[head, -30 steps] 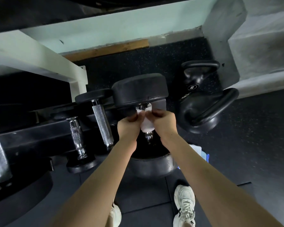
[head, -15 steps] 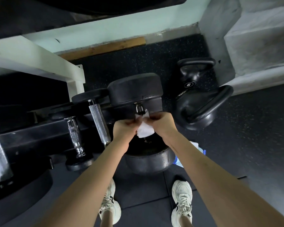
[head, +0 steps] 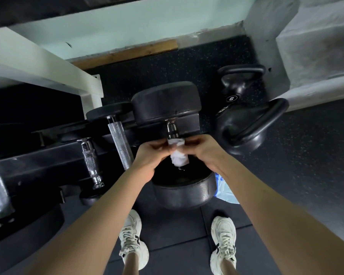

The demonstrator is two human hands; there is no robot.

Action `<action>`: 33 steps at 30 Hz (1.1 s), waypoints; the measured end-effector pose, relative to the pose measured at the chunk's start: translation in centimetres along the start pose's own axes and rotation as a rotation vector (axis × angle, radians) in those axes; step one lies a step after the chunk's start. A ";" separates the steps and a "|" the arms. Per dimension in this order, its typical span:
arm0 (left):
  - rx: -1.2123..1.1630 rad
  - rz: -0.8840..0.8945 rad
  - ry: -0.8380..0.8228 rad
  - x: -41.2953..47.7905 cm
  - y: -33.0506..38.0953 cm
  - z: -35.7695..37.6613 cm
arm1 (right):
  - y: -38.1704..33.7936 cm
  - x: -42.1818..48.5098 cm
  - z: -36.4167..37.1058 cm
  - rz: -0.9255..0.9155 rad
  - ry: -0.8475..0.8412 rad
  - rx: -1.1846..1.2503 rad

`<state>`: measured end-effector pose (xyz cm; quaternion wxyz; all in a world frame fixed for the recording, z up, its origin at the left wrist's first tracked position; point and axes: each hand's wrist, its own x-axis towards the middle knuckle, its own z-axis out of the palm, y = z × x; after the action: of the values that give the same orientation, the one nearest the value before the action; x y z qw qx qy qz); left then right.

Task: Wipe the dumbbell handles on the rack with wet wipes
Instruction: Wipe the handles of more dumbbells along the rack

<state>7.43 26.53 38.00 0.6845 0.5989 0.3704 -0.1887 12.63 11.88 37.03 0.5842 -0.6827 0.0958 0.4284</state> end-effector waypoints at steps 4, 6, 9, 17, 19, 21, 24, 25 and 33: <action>0.033 0.017 0.031 0.2 -0.4 -0.1 | 0.2 -0.2 -0.4 0.002 -0.012 -0.139; 0.194 0.074 -0.012 0.3 -0.5 -0.6 | 0.2 -0.5 -0.4 0.031 -0.051 -0.370; 0.419 0.090 -0.094 0.3 -0.5 -1.1 | 0.1 -0.7 -0.1 0.046 -0.063 -0.418; 0.617 -0.072 -0.178 0.6 0.3 -0.8 | -0.9 -0.5 1.0 0.136 -0.100 -0.728; 0.604 -0.043 -0.103 0.3 -0.2 -0.7 | -0.8 -0.9 1.3 0.120 -0.029 -0.739; 0.608 -0.001 -0.037 0.0 -0.6 -0.5 | -0.3 -1.4 1.7 0.078 0.095 -0.778; 0.535 -0.016 -0.031 0.1 -0.6 -0.2 | -0.1 -1.4 1.8 0.059 0.149 -0.779; 0.475 -0.042 -0.042 0.2 -0.4 -0.2 | -0.1 -1.0 1.5 0.079 0.105 -0.726; 0.531 0.060 0.127 -1.1 -0.7 0.4 | -0.7 -2.7 2.5 0.067 0.193 -0.711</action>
<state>6.36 25.76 38.28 0.4841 0.7788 0.3323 -0.2209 10.23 13.30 39.59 0.2847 -0.8766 0.0178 0.3875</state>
